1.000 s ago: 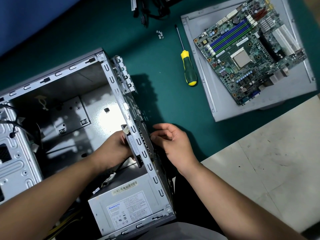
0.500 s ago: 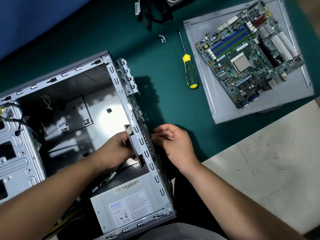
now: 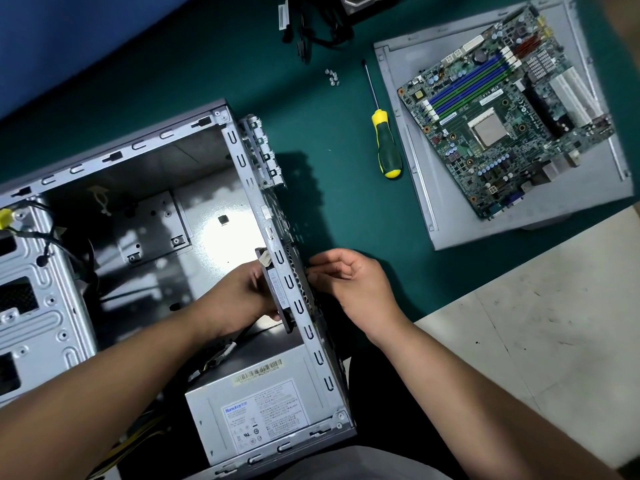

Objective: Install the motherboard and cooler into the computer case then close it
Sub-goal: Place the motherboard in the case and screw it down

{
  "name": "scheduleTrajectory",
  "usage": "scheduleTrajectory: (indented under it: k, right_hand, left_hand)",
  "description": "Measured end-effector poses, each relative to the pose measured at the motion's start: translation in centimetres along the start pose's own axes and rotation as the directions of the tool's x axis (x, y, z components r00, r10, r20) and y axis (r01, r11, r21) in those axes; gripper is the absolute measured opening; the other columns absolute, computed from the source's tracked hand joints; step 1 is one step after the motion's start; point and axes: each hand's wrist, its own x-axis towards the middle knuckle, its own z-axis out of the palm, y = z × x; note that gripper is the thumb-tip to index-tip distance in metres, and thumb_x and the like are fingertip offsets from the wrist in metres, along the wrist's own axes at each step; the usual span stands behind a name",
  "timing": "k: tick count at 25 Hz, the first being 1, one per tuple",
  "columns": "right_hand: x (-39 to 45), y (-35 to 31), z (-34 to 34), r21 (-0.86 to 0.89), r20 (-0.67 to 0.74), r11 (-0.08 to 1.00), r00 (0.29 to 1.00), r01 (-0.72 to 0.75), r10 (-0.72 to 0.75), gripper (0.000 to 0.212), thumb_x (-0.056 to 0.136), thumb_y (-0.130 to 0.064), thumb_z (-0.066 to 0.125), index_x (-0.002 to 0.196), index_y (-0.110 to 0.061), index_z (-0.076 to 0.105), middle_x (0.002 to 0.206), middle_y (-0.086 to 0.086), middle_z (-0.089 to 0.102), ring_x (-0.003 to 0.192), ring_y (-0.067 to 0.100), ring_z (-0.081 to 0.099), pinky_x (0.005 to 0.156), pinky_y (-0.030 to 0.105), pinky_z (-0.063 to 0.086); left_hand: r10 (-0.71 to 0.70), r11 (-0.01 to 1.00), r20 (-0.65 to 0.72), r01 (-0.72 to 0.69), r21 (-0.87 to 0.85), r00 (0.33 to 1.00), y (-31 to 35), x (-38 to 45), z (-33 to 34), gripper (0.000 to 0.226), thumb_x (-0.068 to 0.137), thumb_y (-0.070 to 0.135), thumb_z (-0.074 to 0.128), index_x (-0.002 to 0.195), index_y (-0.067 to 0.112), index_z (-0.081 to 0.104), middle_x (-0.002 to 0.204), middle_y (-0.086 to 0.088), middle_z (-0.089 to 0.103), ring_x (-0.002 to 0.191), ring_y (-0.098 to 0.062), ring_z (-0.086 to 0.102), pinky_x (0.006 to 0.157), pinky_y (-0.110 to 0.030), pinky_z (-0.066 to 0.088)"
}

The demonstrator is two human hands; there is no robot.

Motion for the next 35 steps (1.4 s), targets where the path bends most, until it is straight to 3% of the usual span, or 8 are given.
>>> scheduleTrajectory:
  k: [3,6,9,12,16,21,30,35]
  right_hand:
    - [0.2,0.3,-0.2,-0.003,0.036,1.000,0.999,0.002,-0.002,0.023,0.079,-0.017,0.083,0.095,-0.034,0.078,0.093,0.000,0.078,0.086,0.011,0.073,0.078,0.020,0.054]
    - [0.5,0.5,-0.3,-0.068,0.064,0.997,0.997,0.045,-0.041,0.018,0.082,-0.019,0.082,0.094,-0.031,0.078,0.092,-0.004,0.078,0.084,0.007,0.071,0.076,0.017,0.053]
    - [0.7,0.8,-0.5,-0.149,0.078,0.988,0.996,0.048,-0.037,0.011,0.083,-0.030,0.079,0.093,-0.033,0.078,0.089,-0.007,0.077,0.080,0.007,0.070,0.076,0.024,0.054]
    - [0.8,0.9,-0.6,-0.207,0.093,0.977,0.995,0.049,-0.030,0.014,0.081,-0.041,0.075,0.093,-0.035,0.076,0.089,-0.008,0.077,0.081,0.008,0.071,0.080,0.034,0.057]
    - [0.6,1.1,-0.7,-0.267,0.115,0.955,0.988,0.128,-0.101,0.009,0.085,-0.043,0.069,0.092,-0.038,0.072,0.089,-0.013,0.074,0.081,0.003,0.068,0.076,0.017,0.050]
    - [0.2,1.7,-0.1,-0.215,0.060,0.966,0.989,0.143,-0.133,0.007,0.089,-0.038,0.070,0.092,-0.032,0.072,0.090,-0.009,0.073,0.080,0.006,0.067,0.075,0.022,0.050]
    - [0.6,1.1,-0.5,-0.207,0.064,0.975,0.995,0.082,-0.070,0.012,0.081,-0.040,0.076,0.090,-0.035,0.078,0.088,-0.009,0.078,0.077,0.004,0.072,0.071,0.019,0.053]
    - [1.2,0.8,-0.7,-0.203,0.059,0.979,0.998,0.003,0.009,0.020,0.073,-0.047,0.077,0.087,-0.033,0.080,0.083,-0.005,0.078,0.071,0.005,0.070,0.069,0.024,0.057]
  left_hand:
    - [-0.002,1.000,0.005,0.002,-0.001,1.000,-0.1,0.1,-0.1,0.022,0.092,-0.014,0.062,0.113,-0.015,0.067,0.112,-0.035,0.069,0.101,-0.047,0.065,0.072,-0.019,0.056]
    - [0.001,1.000,0.000,-0.001,-0.004,1.000,-0.1,0.1,-0.1,0.021,0.091,-0.015,0.062,0.111,-0.016,0.067,0.110,-0.036,0.069,0.097,-0.042,0.066,0.071,-0.020,0.056]
    - [-0.002,1.000,0.005,0.002,-0.017,1.000,-0.1,0.1,0.0,0.021,0.091,-0.017,0.060,0.111,-0.018,0.065,0.110,-0.038,0.067,0.094,-0.034,0.063,0.071,-0.021,0.055]
    - [-0.006,1.000,-0.006,0.006,-0.007,1.000,0.0,0.1,-0.1,0.019,0.090,-0.017,0.062,0.108,-0.016,0.067,0.107,-0.037,0.069,0.093,-0.038,0.066,0.070,-0.019,0.056]
    - [-0.019,0.998,0.001,0.019,-0.052,1.000,0.2,0.0,0.1,0.019,0.090,-0.017,0.062,0.108,-0.016,0.066,0.106,-0.037,0.069,0.105,-0.054,0.062,0.083,-0.041,0.058]
    - [-0.064,0.996,0.011,0.065,-0.056,0.998,0.1,0.0,0.0,0.021,0.092,-0.014,0.062,0.112,-0.013,0.067,0.111,-0.032,0.070,0.111,-0.050,0.063,0.099,-0.056,0.052]
    - [0.000,0.988,-0.047,-0.007,-0.154,0.999,-0.4,0.1,-0.2,0.012,0.086,-0.015,0.067,0.098,-0.017,0.070,0.099,-0.034,0.072,0.099,-0.055,0.066,0.090,-0.053,0.056]
    - [-0.006,0.993,-0.100,-0.007,-0.121,0.995,-0.6,0.6,-0.1,0.011,0.084,-0.018,0.068,0.094,-0.018,0.072,0.094,-0.034,0.072,0.083,-0.038,0.069,0.069,-0.024,0.060]
